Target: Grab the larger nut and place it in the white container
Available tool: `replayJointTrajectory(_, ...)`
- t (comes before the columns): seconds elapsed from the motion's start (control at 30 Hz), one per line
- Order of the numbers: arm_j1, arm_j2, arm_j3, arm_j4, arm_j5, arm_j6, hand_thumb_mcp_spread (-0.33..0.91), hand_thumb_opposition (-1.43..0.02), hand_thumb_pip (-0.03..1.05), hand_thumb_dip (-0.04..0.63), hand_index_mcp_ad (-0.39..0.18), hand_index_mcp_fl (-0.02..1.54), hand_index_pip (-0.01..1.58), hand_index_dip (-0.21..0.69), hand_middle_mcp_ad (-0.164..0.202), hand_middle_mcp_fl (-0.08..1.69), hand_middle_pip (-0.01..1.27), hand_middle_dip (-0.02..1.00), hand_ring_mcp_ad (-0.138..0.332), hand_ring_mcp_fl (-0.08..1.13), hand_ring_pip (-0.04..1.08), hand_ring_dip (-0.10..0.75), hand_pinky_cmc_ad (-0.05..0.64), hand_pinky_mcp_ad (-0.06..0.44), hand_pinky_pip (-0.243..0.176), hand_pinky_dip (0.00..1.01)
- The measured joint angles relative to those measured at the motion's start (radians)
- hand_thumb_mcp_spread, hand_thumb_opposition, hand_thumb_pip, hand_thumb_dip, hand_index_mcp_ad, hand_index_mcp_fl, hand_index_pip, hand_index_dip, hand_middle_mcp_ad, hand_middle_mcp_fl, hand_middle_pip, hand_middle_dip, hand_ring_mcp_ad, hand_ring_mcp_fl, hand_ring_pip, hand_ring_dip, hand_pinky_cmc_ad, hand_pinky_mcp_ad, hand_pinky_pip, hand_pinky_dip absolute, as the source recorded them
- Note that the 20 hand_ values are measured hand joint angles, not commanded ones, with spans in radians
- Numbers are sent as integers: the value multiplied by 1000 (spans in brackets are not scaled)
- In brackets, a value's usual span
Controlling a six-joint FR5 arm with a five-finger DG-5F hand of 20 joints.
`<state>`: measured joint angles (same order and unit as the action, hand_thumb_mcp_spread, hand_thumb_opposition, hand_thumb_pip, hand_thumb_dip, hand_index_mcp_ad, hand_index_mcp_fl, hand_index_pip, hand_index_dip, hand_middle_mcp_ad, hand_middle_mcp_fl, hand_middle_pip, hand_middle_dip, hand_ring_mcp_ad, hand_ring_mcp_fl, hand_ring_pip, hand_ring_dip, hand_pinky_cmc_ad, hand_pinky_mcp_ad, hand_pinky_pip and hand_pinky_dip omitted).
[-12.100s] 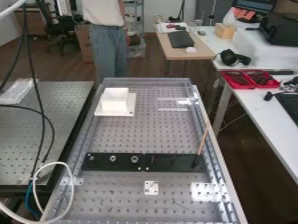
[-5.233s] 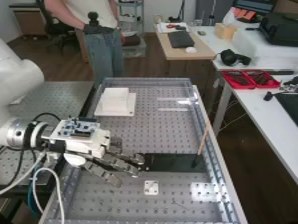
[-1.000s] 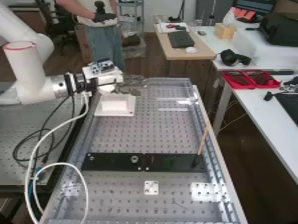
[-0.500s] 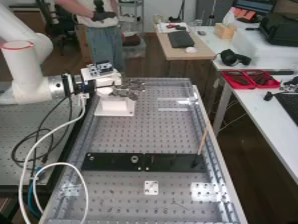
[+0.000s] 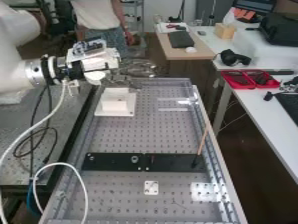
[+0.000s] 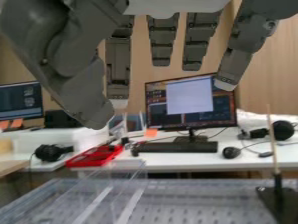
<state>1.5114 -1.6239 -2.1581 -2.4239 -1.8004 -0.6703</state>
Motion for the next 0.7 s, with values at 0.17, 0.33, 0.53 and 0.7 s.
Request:
replayJointTrajectory(0.17,-83,49,89,-91,9,14,222,-885,892,220,-187,3,1253,-215,65,12,138,152,124,2,218,91,332,295,-94,782)
replayJointTrajectory(0.33,-126,65,203,-218,43,21,227,-871,846,220,-188,0,1164,-215,65,12,134,164,126,0,188,96,335,295,-94,782)
replayJointTrajectory(0.53,-141,65,295,-299,174,3,213,-866,826,223,-185,2,1093,-215,68,12,134,190,129,2,166,105,340,295,-94,770)
replayJointTrajectory(0.7,-143,46,362,-371,271,-11,119,-852,782,211,-152,2,937,-201,65,16,133,206,140,3,150,134,342,295,-94,752)
